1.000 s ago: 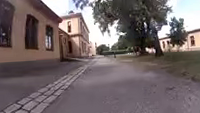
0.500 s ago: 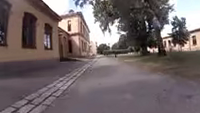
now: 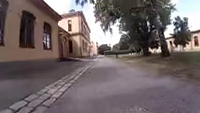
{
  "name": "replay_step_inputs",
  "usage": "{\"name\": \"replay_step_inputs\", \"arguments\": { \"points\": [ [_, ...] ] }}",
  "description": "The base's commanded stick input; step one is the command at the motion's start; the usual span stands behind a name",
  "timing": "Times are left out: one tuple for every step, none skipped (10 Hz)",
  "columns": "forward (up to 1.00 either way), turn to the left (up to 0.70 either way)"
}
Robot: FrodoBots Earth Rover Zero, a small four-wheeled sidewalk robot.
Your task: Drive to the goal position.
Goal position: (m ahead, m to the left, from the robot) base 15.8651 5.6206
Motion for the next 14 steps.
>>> {"name": "replay_step_inputs", "arguments": {
  "points": [
    [0.85, 0.01],
    [0.85, 0.01],
    [0.85, 0.01],
    [0.85, 0.01],
    [0.85, 0.01],
    [0.85, 0.01],
    [0.85, 0.01],
    [0.85, 0.01],
    [0.85, 0.01],
    [0.85, 0.01],
    [0.85, 0.01],
    [0.85, 0.01],
    [0.85, 0.01],
    [0.85, 0.01]
  ]
}}
